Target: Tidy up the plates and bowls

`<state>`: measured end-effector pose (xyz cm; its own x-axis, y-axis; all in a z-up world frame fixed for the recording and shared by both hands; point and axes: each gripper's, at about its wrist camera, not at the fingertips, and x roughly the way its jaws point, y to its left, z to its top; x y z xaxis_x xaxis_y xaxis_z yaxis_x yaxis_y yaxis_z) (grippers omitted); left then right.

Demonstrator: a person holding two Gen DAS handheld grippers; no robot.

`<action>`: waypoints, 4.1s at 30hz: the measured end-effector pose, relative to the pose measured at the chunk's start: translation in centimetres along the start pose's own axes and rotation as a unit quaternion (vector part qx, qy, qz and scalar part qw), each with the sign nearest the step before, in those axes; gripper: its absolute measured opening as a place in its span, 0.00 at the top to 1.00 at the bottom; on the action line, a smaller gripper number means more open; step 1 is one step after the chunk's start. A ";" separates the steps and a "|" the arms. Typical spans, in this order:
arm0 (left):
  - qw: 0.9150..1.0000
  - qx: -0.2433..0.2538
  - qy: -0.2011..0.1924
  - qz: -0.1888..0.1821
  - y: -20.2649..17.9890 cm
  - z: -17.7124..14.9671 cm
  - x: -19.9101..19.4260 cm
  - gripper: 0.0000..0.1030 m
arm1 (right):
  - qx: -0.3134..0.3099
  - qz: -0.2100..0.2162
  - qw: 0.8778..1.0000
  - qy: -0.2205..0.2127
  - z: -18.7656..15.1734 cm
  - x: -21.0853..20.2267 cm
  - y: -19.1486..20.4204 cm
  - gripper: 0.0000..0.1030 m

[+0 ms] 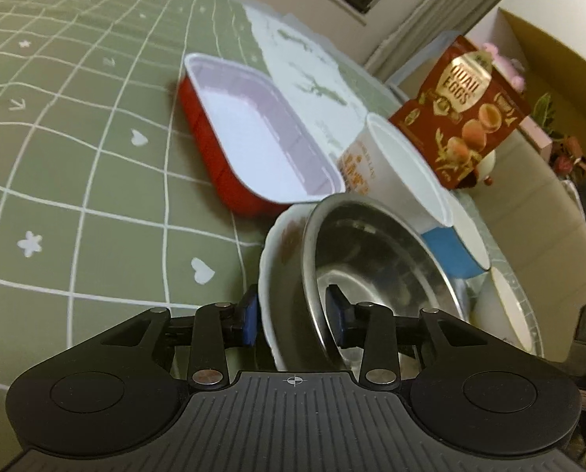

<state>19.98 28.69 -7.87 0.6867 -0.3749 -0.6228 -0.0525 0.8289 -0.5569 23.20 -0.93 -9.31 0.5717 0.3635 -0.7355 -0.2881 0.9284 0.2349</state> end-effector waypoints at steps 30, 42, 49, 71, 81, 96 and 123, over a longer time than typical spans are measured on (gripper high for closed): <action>0.984 0.076 -0.146 0.063 -9.7 -0.1 -4.5 0.57 | -0.017 -0.028 0.993 -0.115 0.2 -6.7 -6.4 0.32; 0.986 0.110 -0.110 -0.058 -25.7 -2.7 1.1 0.57 | 0.033 -0.137 0.947 -0.288 6.1 -18.0 -23.1 0.13; 0.995 0.094 -0.032 -0.001 -28.1 -5.4 8.1 0.57 | 0.085 -0.068 0.971 -0.215 4.0 -11.6 -30.8 0.13; 0.994 0.090 0.057 0.024 -28.8 -6.9 18.1 0.66 | 0.141 0.045 0.989 -0.029 2.3 -5.3 -31.5 0.61; 0.993 0.092 0.063 0.033 -26.6 -8.2 13.1 0.69 | 0.116 0.077 0.990 -0.020 2.1 -5.6 -28.1 0.61; 0.995 0.068 0.044 0.054 -23.4 -8.5 9.9 0.69 | 0.064 0.112 0.992 0.000 2.2 -3.9 -23.9 0.61; 0.990 0.070 0.095 0.076 -23.7 -6.5 11.2 0.73 | 0.077 0.059 0.995 0.006 1.5 -5.0 -22.3 0.61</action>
<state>24.19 2.18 -5.23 0.5298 -0.3016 -0.7927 -0.0342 0.9263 -0.3753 27.94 -23.31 -9.90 0.5312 0.4711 -0.7042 -0.2315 0.8802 0.4143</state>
